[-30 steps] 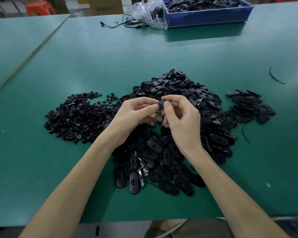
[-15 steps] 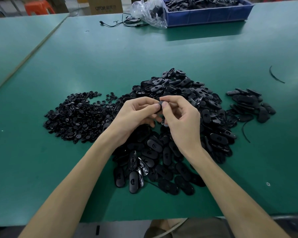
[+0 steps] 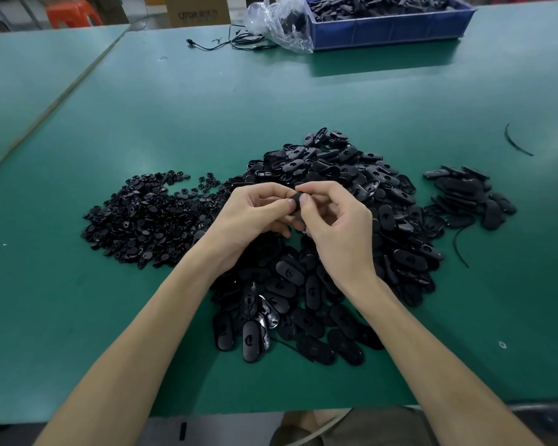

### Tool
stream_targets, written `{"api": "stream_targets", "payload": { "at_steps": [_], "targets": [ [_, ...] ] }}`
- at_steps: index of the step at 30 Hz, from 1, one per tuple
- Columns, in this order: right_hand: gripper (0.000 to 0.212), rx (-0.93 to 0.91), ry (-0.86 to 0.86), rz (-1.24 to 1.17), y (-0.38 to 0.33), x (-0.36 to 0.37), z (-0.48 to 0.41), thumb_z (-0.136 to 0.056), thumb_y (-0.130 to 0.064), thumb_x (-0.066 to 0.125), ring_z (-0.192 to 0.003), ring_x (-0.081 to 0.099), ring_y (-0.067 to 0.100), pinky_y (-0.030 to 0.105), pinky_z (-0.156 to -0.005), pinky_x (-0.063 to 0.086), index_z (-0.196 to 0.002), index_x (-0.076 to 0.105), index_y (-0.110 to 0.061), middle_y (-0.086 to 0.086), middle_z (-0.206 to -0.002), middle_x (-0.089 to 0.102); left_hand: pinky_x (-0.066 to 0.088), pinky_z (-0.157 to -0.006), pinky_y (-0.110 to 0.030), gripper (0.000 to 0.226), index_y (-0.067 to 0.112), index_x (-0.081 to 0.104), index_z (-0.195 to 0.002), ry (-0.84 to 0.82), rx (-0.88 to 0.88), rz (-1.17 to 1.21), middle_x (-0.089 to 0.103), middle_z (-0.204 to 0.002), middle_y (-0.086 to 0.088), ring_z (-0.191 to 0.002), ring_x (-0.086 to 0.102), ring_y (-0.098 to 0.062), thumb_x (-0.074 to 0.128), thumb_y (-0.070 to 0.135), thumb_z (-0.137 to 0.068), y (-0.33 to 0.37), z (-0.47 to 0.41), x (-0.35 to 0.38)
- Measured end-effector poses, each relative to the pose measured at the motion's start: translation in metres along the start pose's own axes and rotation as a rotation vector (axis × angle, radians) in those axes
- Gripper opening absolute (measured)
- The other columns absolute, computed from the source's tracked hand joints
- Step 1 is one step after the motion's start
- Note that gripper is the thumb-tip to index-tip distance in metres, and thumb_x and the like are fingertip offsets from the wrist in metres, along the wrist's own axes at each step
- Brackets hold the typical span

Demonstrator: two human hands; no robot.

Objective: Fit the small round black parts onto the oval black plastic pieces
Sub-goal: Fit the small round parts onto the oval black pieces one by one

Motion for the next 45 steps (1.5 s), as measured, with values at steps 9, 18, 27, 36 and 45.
{"api": "stream_targets", "payload": {
  "at_steps": [9, 18, 27, 36, 45],
  "targets": [
    [0.008, 0.001, -0.006, 0.074, -0.0010, 0.0009, -0.0014, -0.100, -0.015, 0.069, -0.082, 0.072, 0.013, 0.028, -0.073, 0.060, -0.105, 0.076, -0.018, -0.004, -0.100, 0.071, 0.054, -0.064, -0.024, 0.013, 0.006, 0.076, -0.090, 0.125, 0.049, -0.188, 0.075, -0.073, -0.011, -0.064, 0.071, -0.017, 0.064, 0.002, -0.095, 0.0051, 0.0008, -0.0058],
    [0.004, 0.035, 0.009, 0.071, -0.0001, -0.0018, -0.0007, -0.097, -0.013, 0.072, -0.075, 0.071, 0.014, 0.026, -0.069, 0.058, -0.096, 0.076, -0.015, 0.001, -0.090, 0.074, 0.054, -0.065, -0.019, 0.019, 0.012, 0.074, -0.084, 0.154, 0.115, -0.247, 0.074, -0.068, -0.005, -0.062, 0.067, -0.010, 0.064, -0.001, -0.093, 0.0078, 0.0002, -0.0026],
    [0.005, 0.079, 0.035, 0.023, 0.0046, -0.0060, -0.0020, -0.099, -0.015, 0.069, -0.076, 0.073, 0.022, 0.049, -0.072, 0.062, -0.097, 0.074, -0.015, 0.002, -0.086, 0.075, 0.058, -0.073, -0.032, 0.009, 0.003, 0.075, -0.098, 0.077, 0.061, -0.158, 0.076, -0.075, -0.009, -0.069, 0.073, -0.023, 0.066, 0.004, -0.098, 0.0044, -0.0004, -0.0015],
    [0.006, 0.090, 0.050, -0.009, 0.0057, -0.0068, -0.0026, -0.100, -0.017, 0.069, -0.078, 0.073, 0.023, 0.051, -0.072, 0.062, -0.100, 0.075, -0.017, 0.000, -0.089, 0.075, 0.057, -0.070, -0.026, 0.013, 0.000, 0.075, -0.106, 0.035, 0.077, -0.154, 0.076, -0.078, -0.005, -0.068, 0.072, -0.022, 0.065, 0.004, -0.099, 0.0087, 0.0011, -0.0013],
    [0.009, 0.100, 0.022, 0.020, 0.0070, -0.0036, -0.0032, -0.101, -0.017, 0.065, -0.079, 0.071, 0.015, 0.048, -0.075, 0.062, -0.103, 0.074, -0.019, -0.005, -0.090, 0.074, 0.057, -0.068, -0.028, 0.011, -0.002, 0.074, -0.104, 0.131, 0.083, -0.236, 0.075, -0.083, -0.009, -0.058, 0.066, -0.018, 0.066, 0.004, -0.099, 0.0102, 0.0011, -0.0049]
  ]
}}
Point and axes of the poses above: each hand's wrist, its own z-axis away from the middle knuckle, its own x-axis out of the palm, y = z × x, the point moved 8 cm from there along -z, towards the middle knuckle
